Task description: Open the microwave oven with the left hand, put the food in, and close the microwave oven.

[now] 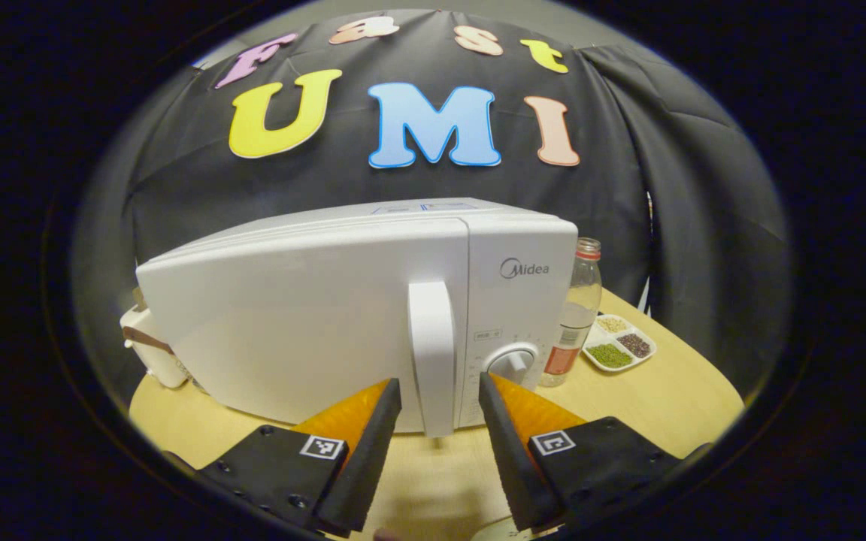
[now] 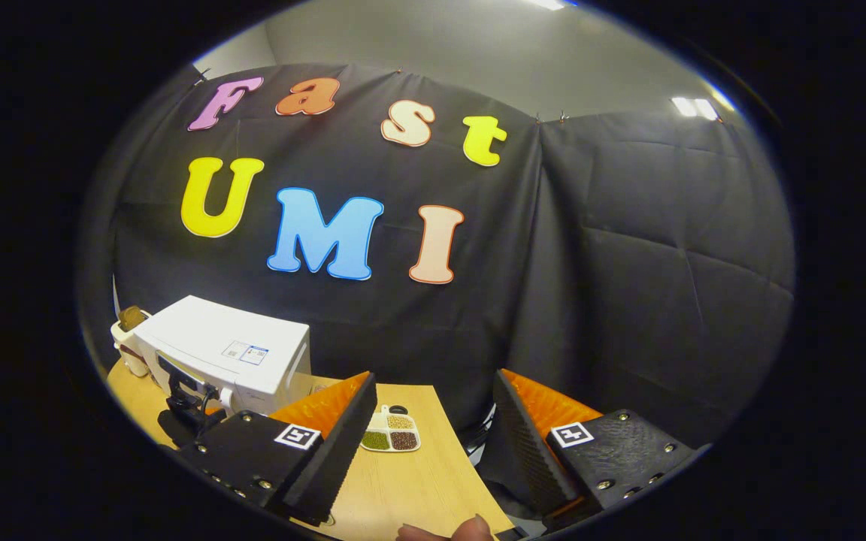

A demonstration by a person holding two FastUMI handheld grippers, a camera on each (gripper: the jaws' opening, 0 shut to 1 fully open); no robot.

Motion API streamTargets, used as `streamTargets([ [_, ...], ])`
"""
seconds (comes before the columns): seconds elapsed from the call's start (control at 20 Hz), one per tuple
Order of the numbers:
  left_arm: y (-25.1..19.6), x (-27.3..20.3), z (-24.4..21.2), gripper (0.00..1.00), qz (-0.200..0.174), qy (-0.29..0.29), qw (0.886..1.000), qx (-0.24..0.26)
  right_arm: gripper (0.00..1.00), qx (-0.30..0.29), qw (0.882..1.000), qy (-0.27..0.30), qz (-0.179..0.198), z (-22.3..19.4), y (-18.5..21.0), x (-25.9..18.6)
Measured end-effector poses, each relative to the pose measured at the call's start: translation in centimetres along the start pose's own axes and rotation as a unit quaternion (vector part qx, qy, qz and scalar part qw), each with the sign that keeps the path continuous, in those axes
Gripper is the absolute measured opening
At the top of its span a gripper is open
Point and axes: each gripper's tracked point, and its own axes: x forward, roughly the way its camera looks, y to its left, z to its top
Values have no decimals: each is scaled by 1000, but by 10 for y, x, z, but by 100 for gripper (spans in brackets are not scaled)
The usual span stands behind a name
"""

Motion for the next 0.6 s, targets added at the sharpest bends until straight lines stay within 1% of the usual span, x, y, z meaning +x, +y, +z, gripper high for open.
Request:
streamTargets([
  [0.05,2,4,5,69,4,-2,1000,6,95,1,1000,1,0,-1,0,0],
  [0.1,1,8,5,53,4,-2,1000,7,96,5,1000,4,2,-3,2,1],
  [0.15,-2,13,5,46,0,2,1000,4,96,9,1000,7,5,-4,3,1],
  [0.25,-3,10,2,39,1,10,1000,-21,96,16,1000,10,12,-7,5,-1],
  [0.35,-3,11,-2,31,-1,13,999,-34,96,24,999,13,18,-10,6,-5],
  [0.4,-3,13,-2,24,1,7,999,-34,96,29,999,12,23,-10,7,-7],
  [0.45,-2,13,-3,25,3,6,1000,-22,95,36,999,11,27,-10,7,-10],
  [0.55,-3,11,-2,19,1,7,1000,-17,95,47,998,11,32,-13,6,-16],
  [0.6,-3,11,-4,19,-2,10,1000,-13,95,51,998,11,36,-15,5,-19],
])
